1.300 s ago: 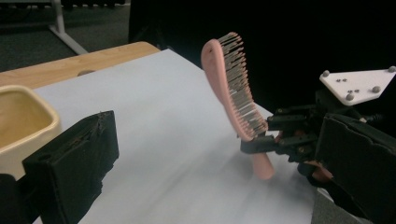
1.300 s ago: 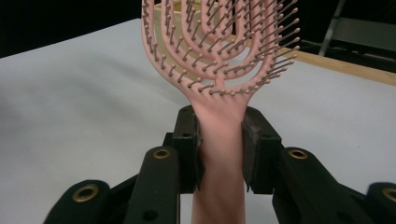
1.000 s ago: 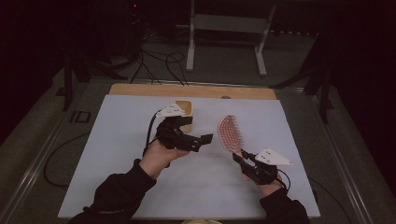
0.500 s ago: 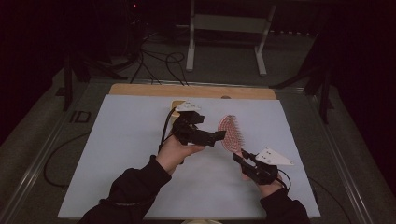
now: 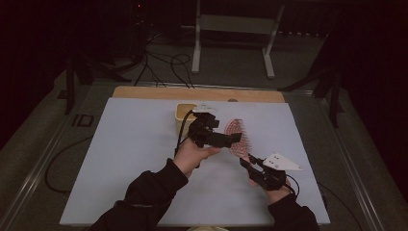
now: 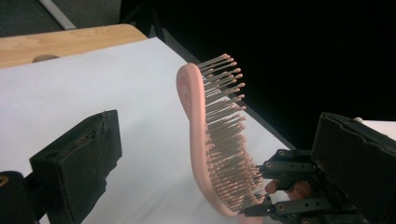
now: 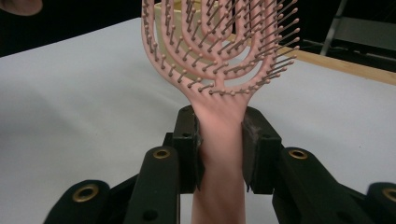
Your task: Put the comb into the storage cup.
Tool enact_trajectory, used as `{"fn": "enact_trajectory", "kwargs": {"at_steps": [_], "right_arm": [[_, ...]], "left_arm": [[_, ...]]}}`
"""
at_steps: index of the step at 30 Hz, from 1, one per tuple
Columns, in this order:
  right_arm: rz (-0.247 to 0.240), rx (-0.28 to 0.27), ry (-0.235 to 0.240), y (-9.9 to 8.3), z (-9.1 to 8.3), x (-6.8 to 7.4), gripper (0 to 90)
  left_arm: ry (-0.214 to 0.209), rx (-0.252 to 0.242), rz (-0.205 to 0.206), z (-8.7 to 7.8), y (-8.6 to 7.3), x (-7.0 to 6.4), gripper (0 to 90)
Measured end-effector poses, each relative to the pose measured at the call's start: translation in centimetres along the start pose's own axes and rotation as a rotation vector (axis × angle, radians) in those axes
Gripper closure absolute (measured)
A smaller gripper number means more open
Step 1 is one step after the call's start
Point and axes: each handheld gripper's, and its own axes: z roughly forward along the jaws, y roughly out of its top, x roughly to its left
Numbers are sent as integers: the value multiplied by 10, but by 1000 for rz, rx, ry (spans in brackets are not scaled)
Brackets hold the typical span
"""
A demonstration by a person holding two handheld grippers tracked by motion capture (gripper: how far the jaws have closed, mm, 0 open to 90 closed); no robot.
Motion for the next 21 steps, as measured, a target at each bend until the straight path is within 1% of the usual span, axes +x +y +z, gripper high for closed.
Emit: {"fn": "enact_trajectory", "kwargs": {"at_steps": [4, 9, 12, 14, 15, 17, 21], "right_arm": [[-4, -1, -3, 0, 0, 0, 704], [-6, 3, -1, 0, 1, 1, 704], [-7, 3, -2, 0, 1, 1, 704], [-8, 1, -2, 0, 1, 1, 704], [-9, 1, -3, 0, 1, 1, 704], [-7, 2, -1, 0, 1, 0, 704], [-9, 1, -6, 0, 1, 1, 704]], "left_arm": [[-7, 3, -26, 7, 0, 0, 32], [-19, 9, -34, 14, -1, 0, 69], [-18, 11, -42, 17, -2, 0, 87], [-15, 17, -48, 20, -3, 0, 94], [-5, 20, -55, 21, -4, 0, 96], [-5, 25, -59, 23, -5, 0, 97], [9, 25, -74, 25, -7, 1, 133]]}}
